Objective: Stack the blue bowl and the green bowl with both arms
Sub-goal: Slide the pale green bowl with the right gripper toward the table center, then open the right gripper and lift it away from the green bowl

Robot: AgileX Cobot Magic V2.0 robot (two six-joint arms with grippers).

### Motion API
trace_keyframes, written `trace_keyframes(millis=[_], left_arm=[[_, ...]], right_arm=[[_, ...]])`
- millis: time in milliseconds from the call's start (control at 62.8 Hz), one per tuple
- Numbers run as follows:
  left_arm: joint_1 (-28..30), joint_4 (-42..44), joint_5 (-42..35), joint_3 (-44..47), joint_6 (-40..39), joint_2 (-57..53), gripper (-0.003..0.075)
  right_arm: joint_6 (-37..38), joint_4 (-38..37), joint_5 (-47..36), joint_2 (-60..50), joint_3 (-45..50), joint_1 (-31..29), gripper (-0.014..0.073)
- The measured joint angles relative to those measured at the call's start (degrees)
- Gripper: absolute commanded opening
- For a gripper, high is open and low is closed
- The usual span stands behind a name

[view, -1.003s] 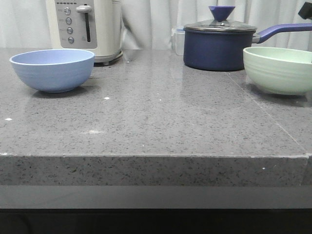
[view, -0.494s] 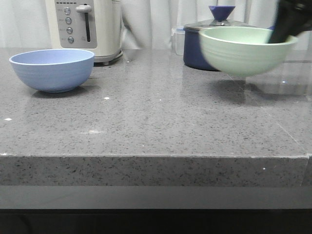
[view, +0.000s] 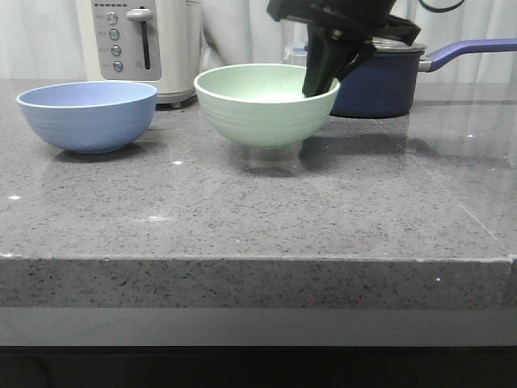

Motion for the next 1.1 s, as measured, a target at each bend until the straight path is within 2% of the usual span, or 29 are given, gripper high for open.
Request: trace_keyframes(millis=[191, 271, 382, 494, 605, 908, 1099], left_arm=[[0.0, 0.0, 0.0, 0.0, 0.0, 0.0, 0.0512], [0.0, 0.0, 0.0, 0.0, 0.0, 0.0, 0.0512], [0.0, 0.0, 0.0, 0.0, 0.0, 0.0, 0.0512], [0.0, 0.0, 0.0, 0.0, 0.0, 0.0, 0.0512], [0.0, 0.0, 0.0, 0.0, 0.0, 0.0, 0.0512], [0.0, 0.0, 0.0, 0.0, 0.0, 0.0, 0.0512], [0.0, 0.0, 0.0, 0.0, 0.0, 0.0, 0.0512]], right_arm=[[0.2, -0.4, -0.2, 2.2, -0.4, 0.0, -0.0047], [0.2, -0.4, -0.2, 2.4, -0.4, 0.0, -0.0015], [0.2, -0.4, -0.3, 2.4, -0.6, 0.0, 0.0094], [0.2, -0.4, -0.3, 2.5, -0.6, 0.0, 0.0255], [0.2, -0.4, -0.9, 2.5, -0.6, 0.0, 0.0330], [0.2, -0.6, -1.1, -3.4, -0.3, 0.0, 0.0334], [0.0, -2.8, -4.6, -14.3, 7.5, 0.0, 0.0334]])
